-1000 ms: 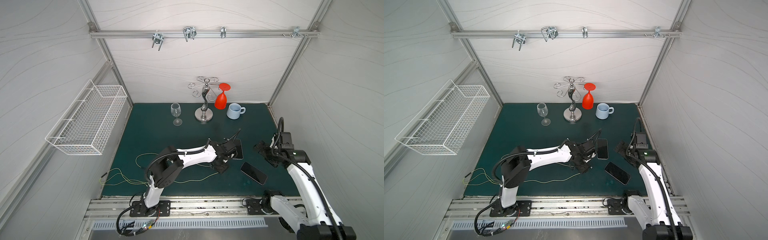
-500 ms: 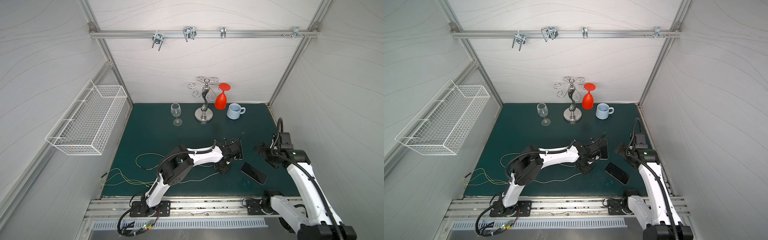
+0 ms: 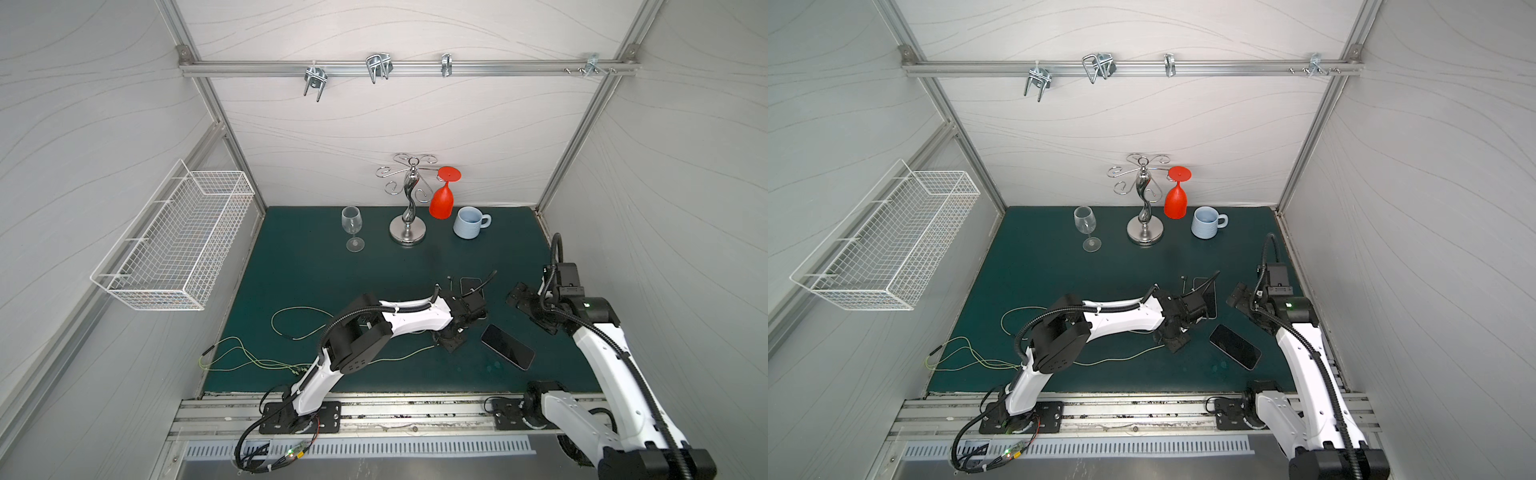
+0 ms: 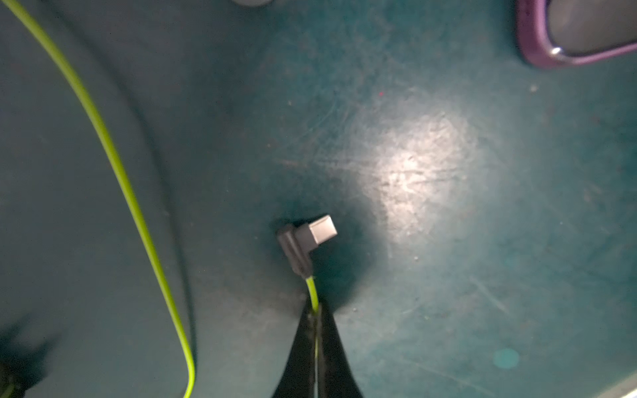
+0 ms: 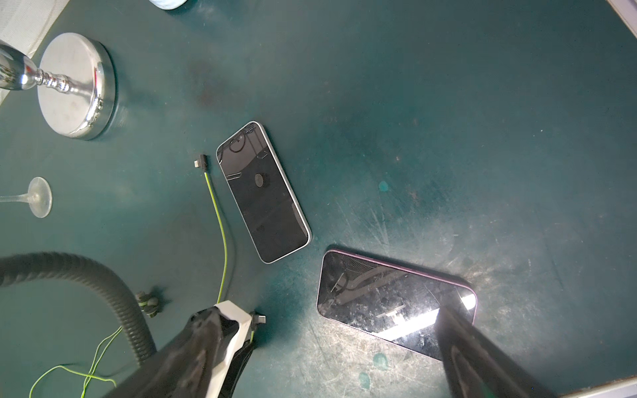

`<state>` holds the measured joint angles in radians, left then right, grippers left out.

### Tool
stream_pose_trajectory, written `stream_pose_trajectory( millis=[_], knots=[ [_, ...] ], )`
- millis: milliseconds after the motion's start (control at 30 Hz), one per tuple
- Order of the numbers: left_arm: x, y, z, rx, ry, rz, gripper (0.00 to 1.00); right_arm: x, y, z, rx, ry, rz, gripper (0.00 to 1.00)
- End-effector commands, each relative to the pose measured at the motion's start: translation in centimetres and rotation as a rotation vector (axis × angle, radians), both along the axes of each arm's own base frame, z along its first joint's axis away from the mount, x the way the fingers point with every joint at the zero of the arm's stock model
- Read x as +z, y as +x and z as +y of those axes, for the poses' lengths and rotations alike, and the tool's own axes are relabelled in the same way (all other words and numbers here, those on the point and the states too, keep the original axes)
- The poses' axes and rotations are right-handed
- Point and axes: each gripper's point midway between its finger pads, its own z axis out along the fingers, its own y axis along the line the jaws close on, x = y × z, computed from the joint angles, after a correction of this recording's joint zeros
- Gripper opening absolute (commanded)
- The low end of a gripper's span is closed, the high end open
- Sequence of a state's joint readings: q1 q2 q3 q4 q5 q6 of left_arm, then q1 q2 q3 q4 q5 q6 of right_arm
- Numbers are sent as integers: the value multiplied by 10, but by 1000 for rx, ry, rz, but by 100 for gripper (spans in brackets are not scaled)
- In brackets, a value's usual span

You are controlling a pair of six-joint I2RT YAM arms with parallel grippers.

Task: Plug wired earphones into phones
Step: Pick up the wired earphone from the center of the board.

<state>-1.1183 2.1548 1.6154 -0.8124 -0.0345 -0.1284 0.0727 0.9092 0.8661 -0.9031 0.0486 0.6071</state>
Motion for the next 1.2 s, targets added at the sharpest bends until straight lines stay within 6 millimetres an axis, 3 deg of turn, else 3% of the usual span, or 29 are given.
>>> stream_pose_trajectory(
  millis=[0,200,400,533,633,833,1167],
  knots=[
    [9,-2,2,16,-8,-12,0,7,-4,-1,21,-17,-12,98],
    [84,26,0,134,-246,-78,0,25,0,25,143,88,-94,99],
    [147,43,27,253,-473,-136,0,70,2,91,380,443,-306,95],
    [185,39,39,285,-631,-168,0,111,-4,134,547,724,-453,88],
    [214,32,44,287,-752,-200,0,126,-11,166,675,799,-464,82],
    [249,24,54,290,-906,-248,0,144,-13,210,796,861,-446,63],
    [262,23,60,268,-923,-287,0,145,-8,229,811,890,-407,35]
  ],
)
